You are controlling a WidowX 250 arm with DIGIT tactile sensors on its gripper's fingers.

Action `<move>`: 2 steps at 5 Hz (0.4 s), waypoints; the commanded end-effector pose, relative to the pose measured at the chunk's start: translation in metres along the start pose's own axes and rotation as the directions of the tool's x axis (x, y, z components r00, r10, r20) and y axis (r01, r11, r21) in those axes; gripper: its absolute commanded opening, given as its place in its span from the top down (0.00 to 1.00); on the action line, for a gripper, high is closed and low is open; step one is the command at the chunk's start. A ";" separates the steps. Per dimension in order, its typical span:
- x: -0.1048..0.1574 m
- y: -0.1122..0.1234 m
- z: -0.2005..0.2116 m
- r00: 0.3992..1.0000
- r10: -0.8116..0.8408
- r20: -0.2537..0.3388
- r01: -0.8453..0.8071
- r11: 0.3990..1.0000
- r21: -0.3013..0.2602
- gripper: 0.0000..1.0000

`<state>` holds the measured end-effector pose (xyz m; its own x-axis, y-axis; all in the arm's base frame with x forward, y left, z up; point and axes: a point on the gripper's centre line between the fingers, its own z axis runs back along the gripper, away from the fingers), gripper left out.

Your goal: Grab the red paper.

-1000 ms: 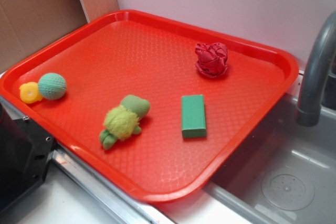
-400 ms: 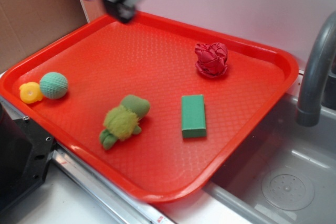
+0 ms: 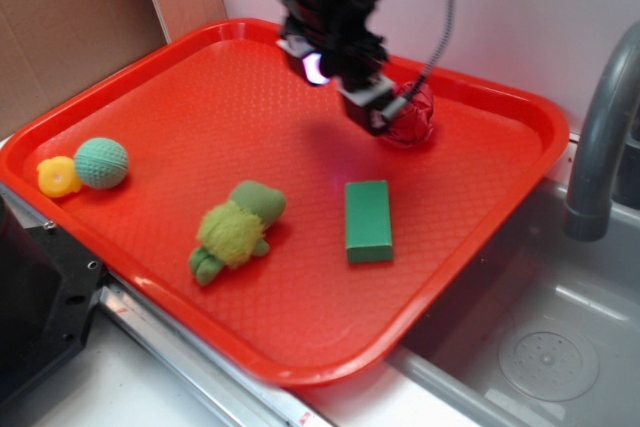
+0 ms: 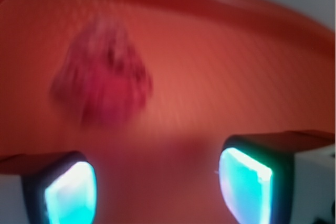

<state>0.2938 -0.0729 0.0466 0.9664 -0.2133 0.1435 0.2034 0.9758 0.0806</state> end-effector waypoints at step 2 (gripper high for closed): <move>0.033 -0.024 -0.005 0.986 -0.037 0.160 0.063 0.985 -0.161 0.00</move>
<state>0.3144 -0.0956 0.0215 0.9366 -0.2574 0.2376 0.2815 0.9568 -0.0732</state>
